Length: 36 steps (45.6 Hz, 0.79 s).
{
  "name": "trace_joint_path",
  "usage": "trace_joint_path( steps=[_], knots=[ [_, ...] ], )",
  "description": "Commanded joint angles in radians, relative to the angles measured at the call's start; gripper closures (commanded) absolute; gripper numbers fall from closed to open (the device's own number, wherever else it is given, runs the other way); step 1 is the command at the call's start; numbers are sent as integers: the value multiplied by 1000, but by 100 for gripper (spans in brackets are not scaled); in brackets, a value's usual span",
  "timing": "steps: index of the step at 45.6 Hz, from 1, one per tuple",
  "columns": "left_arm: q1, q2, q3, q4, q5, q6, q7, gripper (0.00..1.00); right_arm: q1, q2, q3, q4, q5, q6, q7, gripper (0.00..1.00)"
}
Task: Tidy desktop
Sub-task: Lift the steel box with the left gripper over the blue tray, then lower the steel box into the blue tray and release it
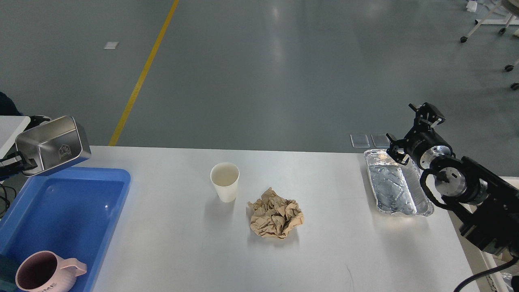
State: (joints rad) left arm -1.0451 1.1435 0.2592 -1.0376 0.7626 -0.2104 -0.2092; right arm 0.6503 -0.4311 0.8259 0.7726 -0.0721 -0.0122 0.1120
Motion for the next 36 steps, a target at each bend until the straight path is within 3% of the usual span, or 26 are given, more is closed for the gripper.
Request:
trace_joint_path(
  steps=[1, 12, 23, 36],
  knots=[
    [45, -68, -1, 79, -2, 29, -45, 100, 0, 2, -1, -1, 0, 0, 0, 0],
    [92, -188, -3, 226, -22, 62, -72, 100, -1, 2, -2, -1, 0, 0, 0, 0],
    [180, -222, -3, 292, -88, 48, 8, 100, -1, 0, -2, -1, 0, 0, 0, 0],
    [223, -234, -9, 333, -111, 32, 27, 100, -1, 9, -2, 1, 0, 0, 0, 0]
  ],
)
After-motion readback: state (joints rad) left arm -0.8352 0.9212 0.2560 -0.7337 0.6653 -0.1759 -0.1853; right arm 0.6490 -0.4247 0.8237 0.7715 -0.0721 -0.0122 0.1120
